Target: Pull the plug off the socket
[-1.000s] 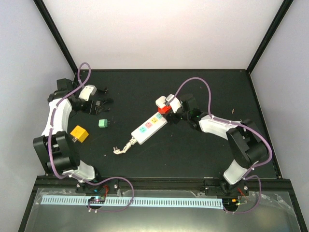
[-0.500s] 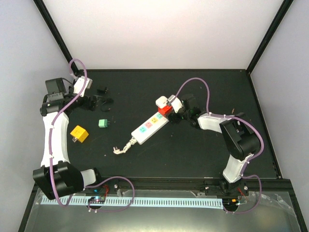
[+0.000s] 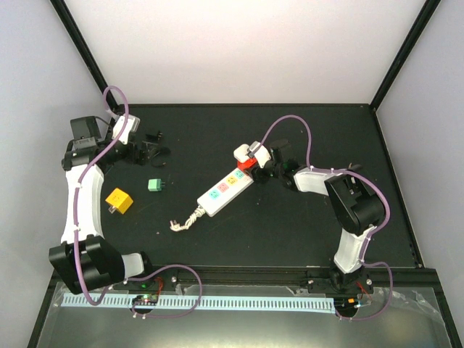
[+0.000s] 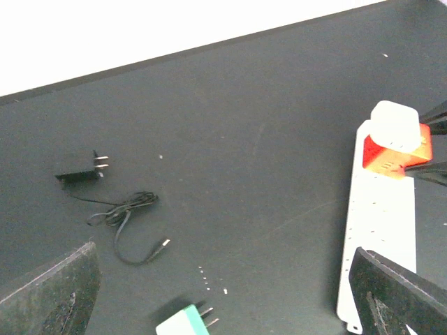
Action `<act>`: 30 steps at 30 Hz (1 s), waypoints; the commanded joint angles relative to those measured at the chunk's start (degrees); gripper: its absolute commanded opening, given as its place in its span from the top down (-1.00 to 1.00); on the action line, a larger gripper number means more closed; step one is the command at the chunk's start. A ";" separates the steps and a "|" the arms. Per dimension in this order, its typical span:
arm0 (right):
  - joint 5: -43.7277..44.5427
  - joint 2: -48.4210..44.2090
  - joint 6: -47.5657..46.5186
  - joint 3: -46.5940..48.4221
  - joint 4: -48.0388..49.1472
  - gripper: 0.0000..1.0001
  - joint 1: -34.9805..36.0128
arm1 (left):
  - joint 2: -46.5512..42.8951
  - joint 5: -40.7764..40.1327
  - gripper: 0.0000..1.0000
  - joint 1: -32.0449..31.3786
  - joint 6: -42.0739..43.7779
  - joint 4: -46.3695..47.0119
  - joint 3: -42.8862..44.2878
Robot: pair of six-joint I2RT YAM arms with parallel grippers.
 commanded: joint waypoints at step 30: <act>0.58 -2.65 3.77 -9.36 8.73 0.11 6.46 | 22.96 -0.26 -0.68 -30.67 -21.08 8.44 3.31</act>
